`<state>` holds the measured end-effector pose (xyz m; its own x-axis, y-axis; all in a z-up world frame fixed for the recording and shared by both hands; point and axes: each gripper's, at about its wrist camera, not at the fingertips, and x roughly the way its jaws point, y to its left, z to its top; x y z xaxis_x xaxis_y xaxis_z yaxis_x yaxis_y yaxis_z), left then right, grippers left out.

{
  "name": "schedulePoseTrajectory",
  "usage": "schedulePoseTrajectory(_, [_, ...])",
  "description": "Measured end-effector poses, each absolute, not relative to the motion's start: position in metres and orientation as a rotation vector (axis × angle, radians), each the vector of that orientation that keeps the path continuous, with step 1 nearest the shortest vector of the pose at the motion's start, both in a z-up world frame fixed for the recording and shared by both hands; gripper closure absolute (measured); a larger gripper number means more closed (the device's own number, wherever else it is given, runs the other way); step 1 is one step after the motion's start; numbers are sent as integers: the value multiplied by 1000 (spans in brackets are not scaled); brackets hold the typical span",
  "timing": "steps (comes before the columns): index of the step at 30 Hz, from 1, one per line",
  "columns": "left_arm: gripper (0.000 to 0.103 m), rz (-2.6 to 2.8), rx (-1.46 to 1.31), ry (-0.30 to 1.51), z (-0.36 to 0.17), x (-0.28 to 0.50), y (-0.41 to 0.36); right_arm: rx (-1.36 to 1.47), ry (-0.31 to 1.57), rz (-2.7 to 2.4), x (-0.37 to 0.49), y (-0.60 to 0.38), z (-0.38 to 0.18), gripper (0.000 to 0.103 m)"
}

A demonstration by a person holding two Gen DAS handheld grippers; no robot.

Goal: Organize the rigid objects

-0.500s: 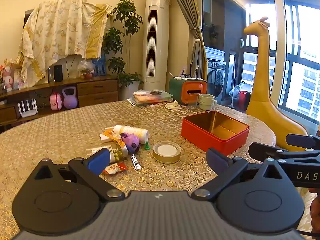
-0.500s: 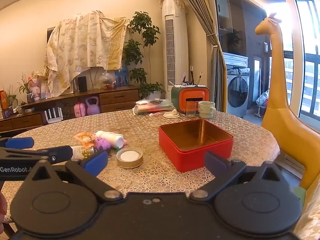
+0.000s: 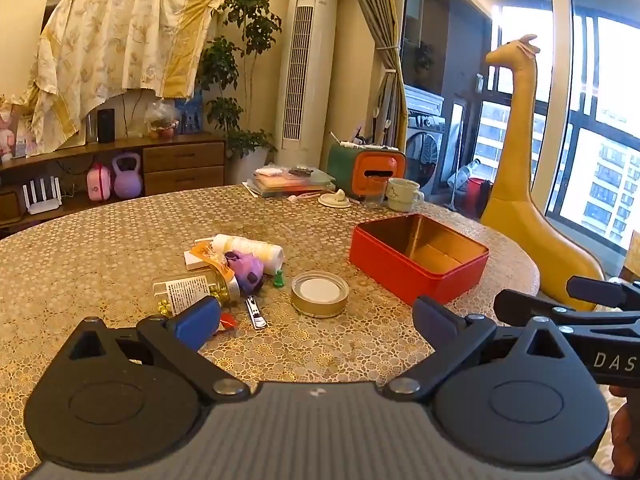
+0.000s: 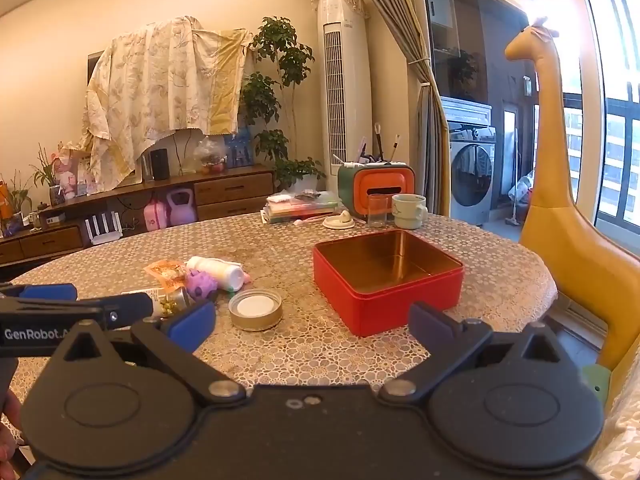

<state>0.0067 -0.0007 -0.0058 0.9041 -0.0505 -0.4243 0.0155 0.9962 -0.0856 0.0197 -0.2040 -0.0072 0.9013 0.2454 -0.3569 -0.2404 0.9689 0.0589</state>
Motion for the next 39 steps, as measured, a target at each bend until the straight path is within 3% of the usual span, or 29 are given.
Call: schedulePoseTrajectory(39, [0,-32,-74,418,3,3,2,36,368,236,22,-206,-2,0])
